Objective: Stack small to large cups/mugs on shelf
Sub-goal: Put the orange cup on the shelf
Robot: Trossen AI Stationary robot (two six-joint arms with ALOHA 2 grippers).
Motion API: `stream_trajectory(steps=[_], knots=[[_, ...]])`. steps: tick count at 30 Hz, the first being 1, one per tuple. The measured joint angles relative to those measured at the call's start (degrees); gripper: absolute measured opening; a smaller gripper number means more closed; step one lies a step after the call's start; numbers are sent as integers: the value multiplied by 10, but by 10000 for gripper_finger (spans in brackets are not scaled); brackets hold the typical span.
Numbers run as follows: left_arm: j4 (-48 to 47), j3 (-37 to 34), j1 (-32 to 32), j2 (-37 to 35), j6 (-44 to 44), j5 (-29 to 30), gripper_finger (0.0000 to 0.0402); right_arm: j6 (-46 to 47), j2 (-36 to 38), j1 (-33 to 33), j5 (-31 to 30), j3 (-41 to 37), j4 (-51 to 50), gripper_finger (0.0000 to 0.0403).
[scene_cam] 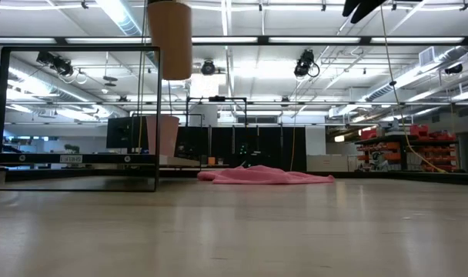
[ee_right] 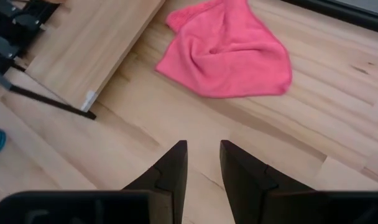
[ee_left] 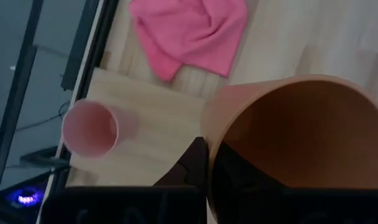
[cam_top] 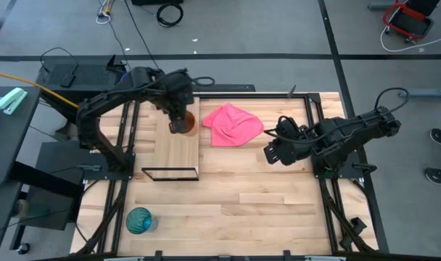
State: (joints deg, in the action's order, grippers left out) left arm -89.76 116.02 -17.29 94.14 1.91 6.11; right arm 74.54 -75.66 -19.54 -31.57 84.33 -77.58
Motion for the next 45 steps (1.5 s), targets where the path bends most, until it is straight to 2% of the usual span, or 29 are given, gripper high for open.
stream_trajectory(steps=[3, 9, 20, 30, 45], knots=[[10, -56, -18, -32, 0, -12, 10, -3, 0, 11, -1, 0, 0, 103], [96, -189, -32, -111, -20, -39, 10, -17, 0, 33, -2, 0, 0, 103], [114, -279, -38, -126, -29, -38, 10, -36, 0, 44, -1, 0, 1, 103], [128, -305, -48, -132, -56, -40, 10, -84, 0, 44, -19, 0, 1, 103], [134, -305, -92, -140, -53, -42, 10, -87, 0, 44, -25, 0, 1, 103]])
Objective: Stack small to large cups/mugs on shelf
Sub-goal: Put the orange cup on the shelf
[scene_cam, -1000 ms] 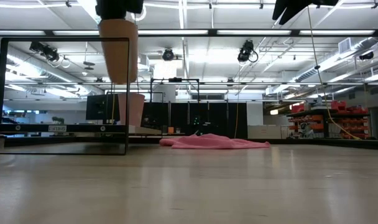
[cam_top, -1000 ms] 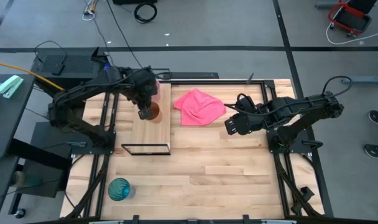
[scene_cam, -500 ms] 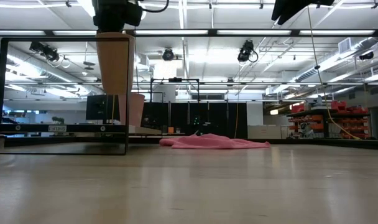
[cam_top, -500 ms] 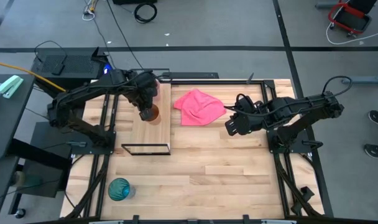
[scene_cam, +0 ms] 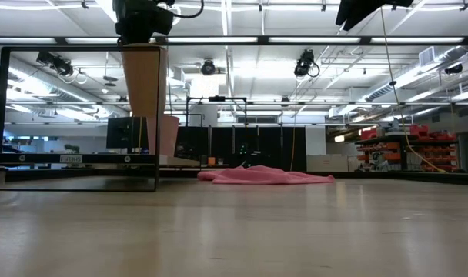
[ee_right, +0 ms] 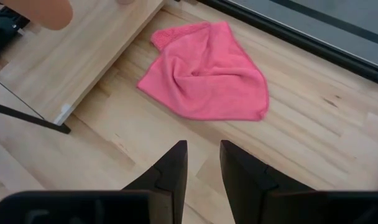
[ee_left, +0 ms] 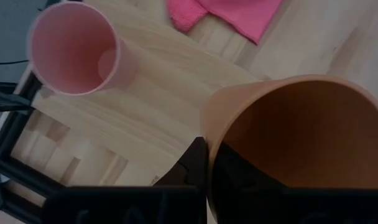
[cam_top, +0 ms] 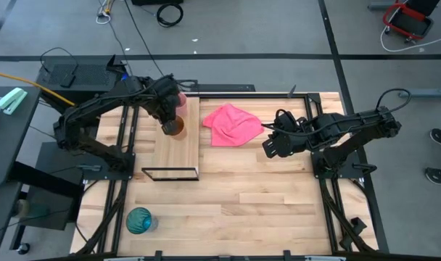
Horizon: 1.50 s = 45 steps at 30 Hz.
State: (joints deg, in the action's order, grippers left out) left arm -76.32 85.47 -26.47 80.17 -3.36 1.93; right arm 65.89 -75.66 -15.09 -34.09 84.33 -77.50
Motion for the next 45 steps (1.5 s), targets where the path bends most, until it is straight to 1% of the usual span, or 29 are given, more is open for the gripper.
stream_trajectory(steps=[12, 18, 21, 28, 36, 38, 45], knots=[[17, -5, -10, -22, 11, -3, 10, 0, 0, 9, -5, 0, 0, 103], [31, -55, -32, -42, 11, -5, 10, -1, 0, 9, -5, 0, 1, 103], [51, -72, -41, -48, 10, -22, 10, -4, 0, 9, -5, 0, 1, 103], [81, -99, -67, -49, 11, -26, 10, -5, 0, 9, -13, 0, 1, 103], [126, -153, -92, -48, 10, -31, 10, -5, 0, 8, -13, 0, 3, 103], [138, -162, -92, -48, 7, -31, 10, -6, 0, 9, -13, 0, 9, 103], [133, -174, -99, -40, 6, -32, 10, -16, 0, 9, -13, 0, 20, 103]])
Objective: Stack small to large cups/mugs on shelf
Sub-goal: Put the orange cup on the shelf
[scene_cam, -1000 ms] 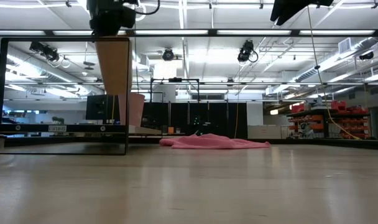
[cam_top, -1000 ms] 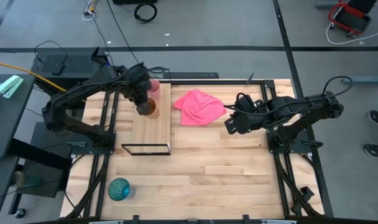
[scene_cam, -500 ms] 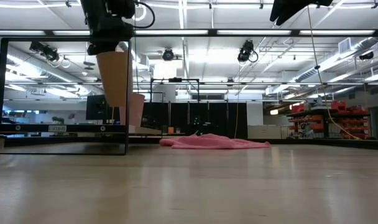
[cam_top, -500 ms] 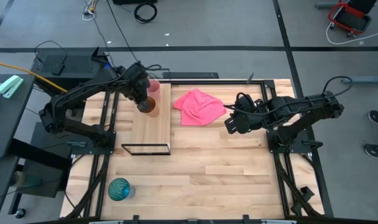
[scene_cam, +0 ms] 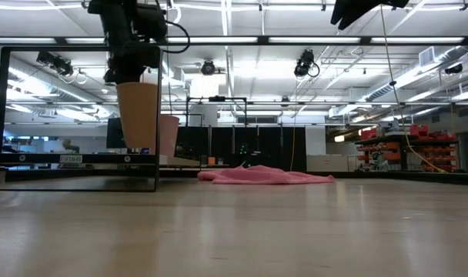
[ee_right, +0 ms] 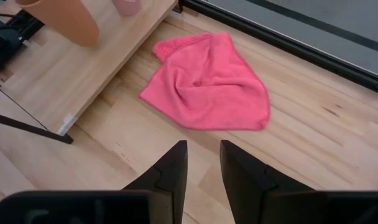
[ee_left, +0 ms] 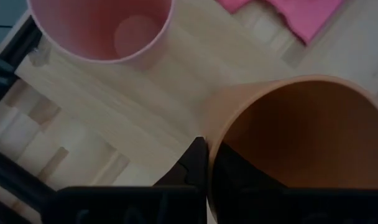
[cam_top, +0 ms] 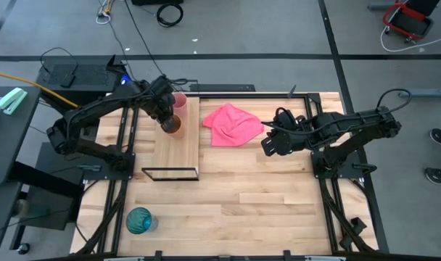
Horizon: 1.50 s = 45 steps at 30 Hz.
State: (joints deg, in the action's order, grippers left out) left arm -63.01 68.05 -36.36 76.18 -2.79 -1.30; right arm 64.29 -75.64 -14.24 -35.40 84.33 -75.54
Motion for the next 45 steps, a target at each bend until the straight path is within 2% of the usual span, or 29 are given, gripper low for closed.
stream_trajectory(steps=[38, 45], knots=[[-4, 0, 20, 0, -8, -1, 13, -16, 0, 0, -2, 0, 20, 103], [21, -40, 26, 0, -11, -1, 10, -25, 0, -2, -2, 0, 29, 91]])
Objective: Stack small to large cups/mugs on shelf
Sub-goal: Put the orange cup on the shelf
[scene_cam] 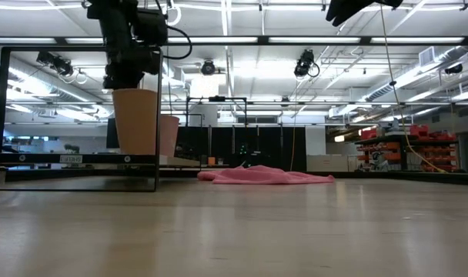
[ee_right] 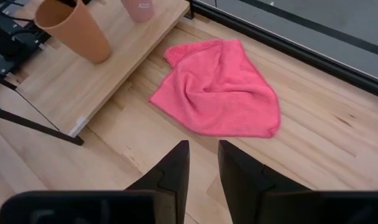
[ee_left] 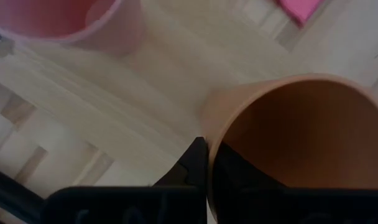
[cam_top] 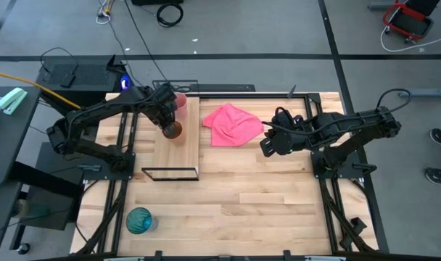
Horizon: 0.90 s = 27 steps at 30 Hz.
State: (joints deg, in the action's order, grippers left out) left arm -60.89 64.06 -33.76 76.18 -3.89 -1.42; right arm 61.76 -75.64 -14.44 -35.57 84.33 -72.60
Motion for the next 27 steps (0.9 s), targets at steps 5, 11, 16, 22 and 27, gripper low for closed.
stream_trajectory(steps=[5, 11, 16, 22, 27], knots=[[9, -8, 0, -2, -10, -1, 21, -9, 0, 0, 0, 0, 6, 77], [10, -3, 0, -1, -10, 1, 30, -9, 0, 0, 0, 0, 6, 70], [10, -3, 0, -1, -14, 1, 24, -17, 0, 0, 0, 0, 6, 72], [10, -3, 0, -1, -15, 1, 46, -24, 0, 1, 0, 0, 6, 72], [10, -3, 0, -1, -19, 1, 73, -24, 0, 1, 0, 0, 6, 72]])
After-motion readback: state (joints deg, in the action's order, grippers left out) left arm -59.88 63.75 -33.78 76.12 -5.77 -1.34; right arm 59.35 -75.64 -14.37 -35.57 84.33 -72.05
